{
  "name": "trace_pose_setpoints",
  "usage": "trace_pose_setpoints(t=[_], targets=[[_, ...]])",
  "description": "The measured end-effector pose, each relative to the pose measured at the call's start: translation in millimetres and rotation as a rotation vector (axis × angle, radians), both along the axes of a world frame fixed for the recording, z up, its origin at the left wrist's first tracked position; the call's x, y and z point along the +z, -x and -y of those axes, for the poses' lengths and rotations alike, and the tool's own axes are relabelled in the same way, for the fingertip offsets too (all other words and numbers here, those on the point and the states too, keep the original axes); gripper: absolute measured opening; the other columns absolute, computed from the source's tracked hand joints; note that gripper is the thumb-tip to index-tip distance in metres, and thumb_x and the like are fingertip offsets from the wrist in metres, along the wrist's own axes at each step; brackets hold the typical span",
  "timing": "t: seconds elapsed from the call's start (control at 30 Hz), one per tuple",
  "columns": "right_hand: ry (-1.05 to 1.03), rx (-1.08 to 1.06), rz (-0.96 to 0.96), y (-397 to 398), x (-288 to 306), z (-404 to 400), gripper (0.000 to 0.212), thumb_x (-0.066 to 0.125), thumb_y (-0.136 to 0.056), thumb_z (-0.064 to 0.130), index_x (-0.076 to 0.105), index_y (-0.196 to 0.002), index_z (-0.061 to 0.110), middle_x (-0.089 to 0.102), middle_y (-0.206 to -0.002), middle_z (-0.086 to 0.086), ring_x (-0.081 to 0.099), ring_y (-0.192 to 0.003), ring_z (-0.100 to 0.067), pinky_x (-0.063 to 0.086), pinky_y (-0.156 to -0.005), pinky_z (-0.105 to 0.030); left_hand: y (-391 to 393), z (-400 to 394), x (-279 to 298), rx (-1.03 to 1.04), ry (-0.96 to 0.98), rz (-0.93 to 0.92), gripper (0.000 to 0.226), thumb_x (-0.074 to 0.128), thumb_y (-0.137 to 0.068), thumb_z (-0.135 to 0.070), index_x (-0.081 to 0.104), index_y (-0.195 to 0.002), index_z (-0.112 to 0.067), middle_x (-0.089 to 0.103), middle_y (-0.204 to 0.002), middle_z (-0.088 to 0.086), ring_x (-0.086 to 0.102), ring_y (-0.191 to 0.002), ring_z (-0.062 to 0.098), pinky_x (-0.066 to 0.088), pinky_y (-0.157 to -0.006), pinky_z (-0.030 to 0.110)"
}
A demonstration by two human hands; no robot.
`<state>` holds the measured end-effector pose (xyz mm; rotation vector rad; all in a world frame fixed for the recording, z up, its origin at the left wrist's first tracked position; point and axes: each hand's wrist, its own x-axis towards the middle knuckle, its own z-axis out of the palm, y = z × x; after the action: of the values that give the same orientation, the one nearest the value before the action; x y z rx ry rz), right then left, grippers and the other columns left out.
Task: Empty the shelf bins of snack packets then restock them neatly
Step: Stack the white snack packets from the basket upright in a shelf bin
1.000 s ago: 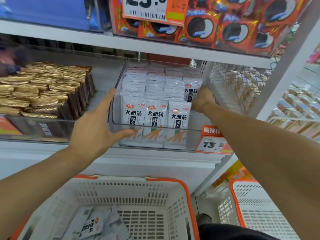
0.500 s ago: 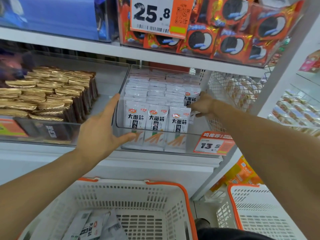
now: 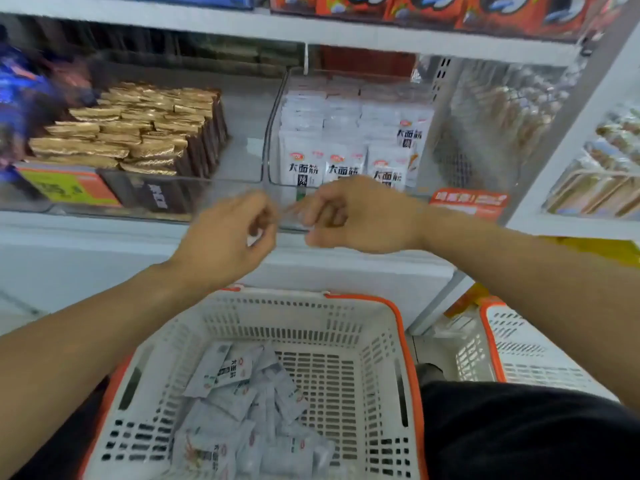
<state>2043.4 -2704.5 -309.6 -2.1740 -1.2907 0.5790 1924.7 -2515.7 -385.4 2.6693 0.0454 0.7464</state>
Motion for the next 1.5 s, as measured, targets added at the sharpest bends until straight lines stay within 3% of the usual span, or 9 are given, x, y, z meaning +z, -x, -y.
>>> trace_pose_setpoints(t=[0.17, 0.3, 0.5, 0.63, 0.93, 1.03, 1.17, 1.4, 1.5], targets=[[0.563, 0.120, -0.112, 57, -195, -49, 0.034, 0.072, -0.092, 0.032, 0.065, -0.118, 0.012, 0.065, -0.114, -0.007, 0.057, -0.093, -0.023, 0.043, -0.078, -0.029, 52, -7, -116, 0.002, 0.147, -0.988, 0.034, 0.066, -0.093, -0.030, 0.060, -0.124, -0.016, 0.064, -0.111, -0.004, 0.060, -0.100, 0.018, 0.043, -0.081, 0.027], [0.634, -0.033, -0.305, 101, -324, -31, 0.032, 0.072, -0.091, 0.026, 0.063, -0.115, 0.008, 0.062, -0.117, -0.012, 0.060, -0.103, -0.030, 0.046, -0.079, -0.031, 109, -16, -212, 0.095, 0.258, -1.341, 0.061, 0.066, -0.095, -0.035, 0.043, -0.148, -0.015, 0.040, -0.151, 0.008, 0.045, -0.134, 0.027, 0.039, -0.106, 0.034], [0.537, -0.312, -0.491, 148, -404, -26, 0.103, 0.089, -0.070, 0.047, 0.033, -0.148, 0.010, 0.038, -0.143, -0.014, 0.045, -0.127, -0.031, 0.043, -0.101, -0.037, 140, -23, -282, 0.104, 0.253, -1.404, 0.104, 0.086, -0.072, -0.046, 0.027, -0.156, -0.027, 0.024, -0.155, 0.007, 0.035, -0.140, 0.032, 0.037, -0.112, 0.044], [0.530, -0.310, -0.524, 162, -415, -34, 0.092, 0.089, -0.072, 0.039, 0.036, -0.139, 0.004, 0.045, -0.131, -0.015, 0.046, -0.123, -0.031, 0.042, -0.094, -0.036, 150, -22, -298, 0.017, 0.135, -1.480, 0.084, 0.084, -0.076, -0.035, 0.037, -0.145, -0.024, 0.041, -0.134, 0.007, 0.049, -0.123, 0.029, 0.047, -0.099, 0.043], [0.492, -0.477, -0.738, 143, -404, -36, 0.033, 0.077, -0.081, 0.009, 0.063, -0.111, 0.003, 0.068, -0.112, -0.012, 0.064, -0.099, -0.024, 0.055, -0.084, -0.035, 155, -35, -281, 0.325, 0.592, -1.226, 0.020, 0.061, -0.099, -0.029, 0.061, -0.088, -0.012, 0.055, -0.070, 0.002, 0.051, -0.063, 0.019, 0.038, -0.059, 0.027], [0.429, -0.575, -0.785, 119, -383, -29, 0.028, 0.072, -0.080, 0.006, 0.067, -0.106, -0.004, 0.071, -0.110, -0.019, 0.070, -0.094, -0.030, 0.059, -0.087, -0.045, 150, -41, -273, 0.487, 0.987, -1.123, 0.027, 0.064, -0.094, -0.035, 0.068, -0.107, -0.011, 0.074, -0.101, 0.008, 0.070, -0.092, 0.031, 0.055, -0.092, 0.047], [0.199, -0.574, -0.794, 114, -346, -32, 0.021, 0.070, -0.091, 0.016, 0.062, -0.109, 0.011, 0.067, -0.100, -0.005, 0.068, -0.086, -0.021, 0.061, -0.077, -0.042, 137, -15, -256, 0.520, 1.365, -1.018, 0.025, 0.055, -0.103, -0.020, 0.061, -0.125, -0.009, 0.070, -0.120, 0.016, 0.068, -0.108, 0.034, 0.052, -0.099, 0.053], [0.186, -0.247, -0.942, 146, -324, -42, 0.015, 0.055, -0.096, 0.004, 0.068, -0.097, 0.011, 0.065, -0.089, -0.013, 0.056, -0.073, -0.018, 0.046, -0.068, -0.031, 120, 20, -234, 0.383, 1.508, -0.957, 0.039, 0.051, -0.101, -0.041, 0.062, -0.120, -0.008, 0.073, -0.105, 0.010, 0.071, -0.098, 0.026, 0.057, -0.073, 0.024], [0.220, -0.259, -0.812, 141, -330, -37, 0.040, 0.059, -0.096, 0.011, 0.056, -0.135, 0.020, 0.062, -0.125, -0.011, 0.063, -0.103, -0.024, 0.054, -0.080, -0.029, 120, 21, -237, 0.416, 1.469, -0.896, 0.023, 0.050, -0.104, -0.025, 0.059, -0.113, -0.006, 0.068, -0.094, 0.004, 0.070, -0.083, 0.018, 0.052, -0.054, 0.014]])
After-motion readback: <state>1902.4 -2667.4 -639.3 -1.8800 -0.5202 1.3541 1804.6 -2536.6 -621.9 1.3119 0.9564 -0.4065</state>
